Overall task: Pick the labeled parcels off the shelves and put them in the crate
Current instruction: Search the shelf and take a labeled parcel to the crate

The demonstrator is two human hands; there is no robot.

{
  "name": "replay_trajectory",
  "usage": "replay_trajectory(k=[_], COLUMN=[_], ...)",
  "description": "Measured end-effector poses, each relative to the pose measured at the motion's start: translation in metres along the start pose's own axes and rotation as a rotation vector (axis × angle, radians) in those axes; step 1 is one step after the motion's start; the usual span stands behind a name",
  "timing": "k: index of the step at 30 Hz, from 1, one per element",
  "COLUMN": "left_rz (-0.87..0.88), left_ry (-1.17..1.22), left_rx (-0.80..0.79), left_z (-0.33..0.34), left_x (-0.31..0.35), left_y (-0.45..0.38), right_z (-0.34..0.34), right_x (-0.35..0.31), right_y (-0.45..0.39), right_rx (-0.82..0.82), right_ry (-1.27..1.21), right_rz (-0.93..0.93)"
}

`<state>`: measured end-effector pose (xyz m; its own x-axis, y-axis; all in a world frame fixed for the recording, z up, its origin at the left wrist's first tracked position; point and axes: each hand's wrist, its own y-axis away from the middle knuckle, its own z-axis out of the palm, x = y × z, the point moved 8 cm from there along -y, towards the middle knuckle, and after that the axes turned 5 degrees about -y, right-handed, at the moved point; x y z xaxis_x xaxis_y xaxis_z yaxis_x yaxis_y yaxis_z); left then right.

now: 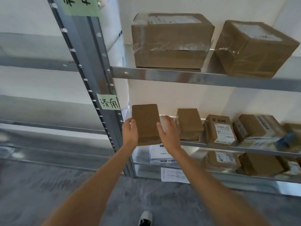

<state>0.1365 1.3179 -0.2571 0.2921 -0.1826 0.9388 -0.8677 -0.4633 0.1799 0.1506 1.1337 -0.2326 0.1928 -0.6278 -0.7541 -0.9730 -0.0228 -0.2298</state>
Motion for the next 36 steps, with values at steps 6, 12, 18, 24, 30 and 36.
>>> replay_trajectory(k=[6,12,18,24,30,36], left_rz=[-0.208,-0.391,-0.554,-0.647,-0.691,-0.573], left_ry=[-0.001,0.119,0.334,0.360,0.444,0.456], left_rx=[-0.163,-0.217,-0.196,-0.221,-0.274,-0.403], left_z=[0.023,0.039,0.041,0.042,0.055,0.079], left_x=[-0.048,-0.080,-0.107,-0.110,-0.100,-0.078], left_y=[-0.032,-0.056,-0.057,-0.063,-0.061,-0.057], right_z=[0.055,0.083,0.083,0.073,0.044,0.049], right_x=[0.039,0.058,0.068,0.081,0.079,0.082], right_y=[-0.018,-0.026,-0.022,-0.025,-0.042,-0.040], right_rx=[-0.138,-0.145,-0.109,-0.091,0.061,-0.096], right_ry=[-0.052,-0.179,-0.266,-0.290,-0.018,-0.739], right_rz=[0.221,0.341,0.318,0.336,0.207,0.662])
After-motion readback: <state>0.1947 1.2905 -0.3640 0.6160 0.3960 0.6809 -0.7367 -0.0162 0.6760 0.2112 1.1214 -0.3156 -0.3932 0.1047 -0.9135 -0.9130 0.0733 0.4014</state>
